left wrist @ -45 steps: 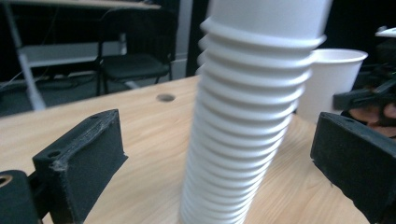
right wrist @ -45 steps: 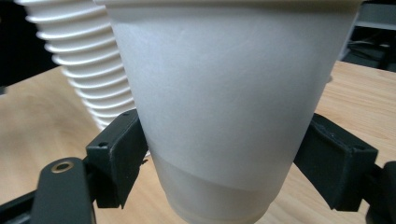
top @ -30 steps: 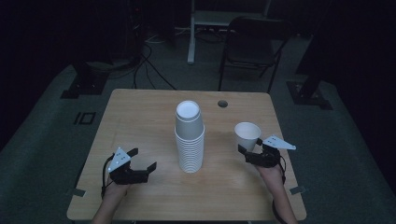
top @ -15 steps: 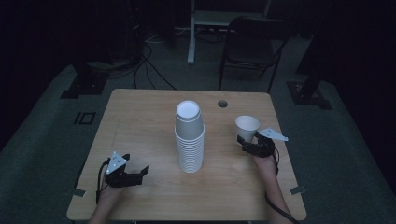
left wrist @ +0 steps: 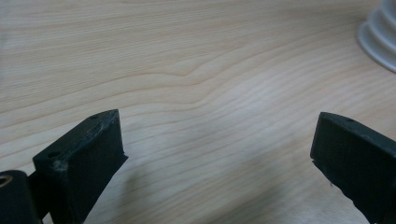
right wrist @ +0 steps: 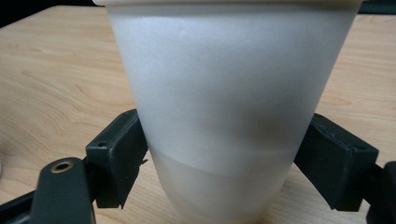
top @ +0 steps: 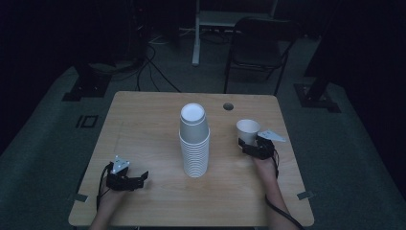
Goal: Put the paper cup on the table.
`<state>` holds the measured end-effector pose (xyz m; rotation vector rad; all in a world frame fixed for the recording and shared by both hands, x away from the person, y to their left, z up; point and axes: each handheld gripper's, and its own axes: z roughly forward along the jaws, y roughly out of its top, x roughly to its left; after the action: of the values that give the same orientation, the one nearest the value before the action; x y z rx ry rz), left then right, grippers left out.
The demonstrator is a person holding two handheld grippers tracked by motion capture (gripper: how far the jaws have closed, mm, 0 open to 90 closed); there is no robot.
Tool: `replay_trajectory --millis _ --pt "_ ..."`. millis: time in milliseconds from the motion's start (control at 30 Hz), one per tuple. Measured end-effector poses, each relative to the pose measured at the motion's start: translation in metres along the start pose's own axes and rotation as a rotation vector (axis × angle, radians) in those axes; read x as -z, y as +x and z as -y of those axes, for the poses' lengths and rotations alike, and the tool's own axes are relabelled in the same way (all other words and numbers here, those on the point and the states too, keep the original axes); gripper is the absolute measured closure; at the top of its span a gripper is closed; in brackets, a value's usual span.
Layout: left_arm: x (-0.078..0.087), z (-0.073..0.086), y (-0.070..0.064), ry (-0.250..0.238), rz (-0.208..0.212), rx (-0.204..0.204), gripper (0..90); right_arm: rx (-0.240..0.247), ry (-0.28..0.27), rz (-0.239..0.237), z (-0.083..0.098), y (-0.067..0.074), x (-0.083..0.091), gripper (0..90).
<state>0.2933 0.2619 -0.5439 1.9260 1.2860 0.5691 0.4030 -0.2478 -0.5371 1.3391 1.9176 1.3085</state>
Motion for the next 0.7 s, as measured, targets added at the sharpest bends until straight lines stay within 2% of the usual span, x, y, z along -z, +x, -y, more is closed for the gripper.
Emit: replay_trajectory --millis 33,67,133,267,333,567,633,667,700 --pt "0.0 0.0 0.0 0.0 0.0 0.0 3.2 0.0 0.0 0.0 0.0 0.0 0.0 19.9" --pt "0.0 0.0006 0.0024 0.019 -0.01 0.023 3.2 0.01 0.008 0.013 0.0022 0.0003 -0.0016 19.9" --pt "-0.0007 0.0012 0.0049 0.048 -0.029 0.041 3.2 0.003 0.012 0.012 0.0035 -0.0005 -0.0023 19.8" --pt "-0.0027 0.0013 0.0069 0.104 -0.075 0.058 3.3 0.015 0.023 0.014 0.0036 -0.0005 -0.0032 19.5" --pt "-0.0028 0.0014 0.0075 0.105 -0.091 0.072 3.6 0.025 0.029 0.024 0.0039 0.001 -0.0041 19.4" --pt "-0.0035 0.0012 0.006 0.113 -0.109 0.061 4.0 0.044 0.057 0.038 0.004 0.0028 -0.0078 19.3" --pt "-0.0036 0.0012 0.006 0.114 -0.11 0.061 4.0 0.036 0.072 0.026 0.0037 0.0027 -0.0088 17.3" --pt "-0.0038 0.0011 0.0057 0.117 -0.118 0.06 4.0 0.034 0.076 0.015 0.0038 0.0018 -0.0088 12.4" --pt "-0.004 0.0011 0.0054 0.117 -0.119 0.056 4.0 0.036 0.079 0.015 0.0041 0.0015 -0.0085 11.3"
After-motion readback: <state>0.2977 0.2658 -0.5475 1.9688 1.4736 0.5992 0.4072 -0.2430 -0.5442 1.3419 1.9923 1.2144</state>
